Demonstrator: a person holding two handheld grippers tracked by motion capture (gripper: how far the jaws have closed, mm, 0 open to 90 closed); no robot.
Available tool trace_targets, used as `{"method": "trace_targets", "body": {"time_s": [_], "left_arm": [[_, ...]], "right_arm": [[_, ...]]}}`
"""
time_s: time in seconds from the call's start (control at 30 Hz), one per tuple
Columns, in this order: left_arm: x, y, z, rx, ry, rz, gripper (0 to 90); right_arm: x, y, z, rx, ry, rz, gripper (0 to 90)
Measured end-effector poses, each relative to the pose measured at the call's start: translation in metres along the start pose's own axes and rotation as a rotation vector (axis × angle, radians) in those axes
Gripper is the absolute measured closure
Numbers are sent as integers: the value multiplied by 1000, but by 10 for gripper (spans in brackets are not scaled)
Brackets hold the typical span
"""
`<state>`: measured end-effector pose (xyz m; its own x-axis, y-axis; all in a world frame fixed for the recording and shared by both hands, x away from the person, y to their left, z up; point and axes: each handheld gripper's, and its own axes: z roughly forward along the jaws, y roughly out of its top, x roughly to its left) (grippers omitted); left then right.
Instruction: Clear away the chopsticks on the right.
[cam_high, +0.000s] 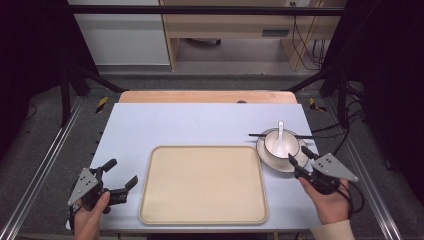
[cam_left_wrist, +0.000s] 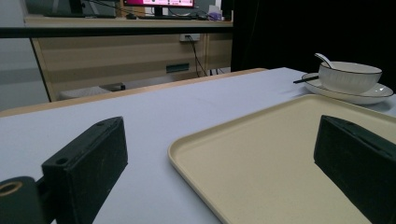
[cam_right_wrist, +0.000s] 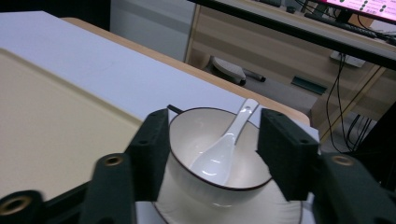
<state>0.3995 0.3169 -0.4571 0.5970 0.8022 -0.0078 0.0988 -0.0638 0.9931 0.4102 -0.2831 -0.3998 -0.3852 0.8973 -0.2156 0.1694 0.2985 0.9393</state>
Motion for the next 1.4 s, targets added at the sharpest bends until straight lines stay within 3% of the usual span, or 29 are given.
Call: {"method": "trace_targets", "body": {"time_s": [0.07, 0.2, 0.37, 0.43, 0.57, 0.67, 0.73, 0.87, 1.1, 1.2, 1.27, 1.4], "left_arm": [[0, 0, -3, 7, 3, 18, 26], [1, 1, -9, 8, 23, 26, 25], [7, -3, -16, 9, 48, 4, 26], [9, -3, -18, 15, 63, 18, 26], [12, -7, -21, 24, 68, 1, 26], [11, -8, -20, 18, 47, -2, 25], [9, -7, -16, 26, -4, 14, 23], [7, -4, -3, 36, -26, 40, 23], [20, -2, 18, 69, -1, 73, 30], [20, -5, 15, 63, 27, 72, 38], [17, -7, 12, 72, 26, 87, 38], [14, -15, 9, 100, 10, 76, 37]], "right_arm": [[-13, 8, 0, 3, 11, 13, 599], [-36, 28, 3, 22, 9, -9, 700], [-67, 51, 18, 69, 44, 19, 832], [-76, 57, 26, 89, 64, 43, 864], [-91, 61, 38, 121, 70, 71, 900], [-99, 57, 47, 141, 66, 85, 900], [-104, 51, 53, 147, 62, 101, 900], [-114, 32, 62, 163, 38, 133, 900], [-130, 6, 88, 247, 6, 141, 900], [-134, -3, 103, 288, 5, 164, 900], [-136, -9, 112, 310, 0, 182, 900], [-138, -21, 130, 369, -8, 198, 900]]}}
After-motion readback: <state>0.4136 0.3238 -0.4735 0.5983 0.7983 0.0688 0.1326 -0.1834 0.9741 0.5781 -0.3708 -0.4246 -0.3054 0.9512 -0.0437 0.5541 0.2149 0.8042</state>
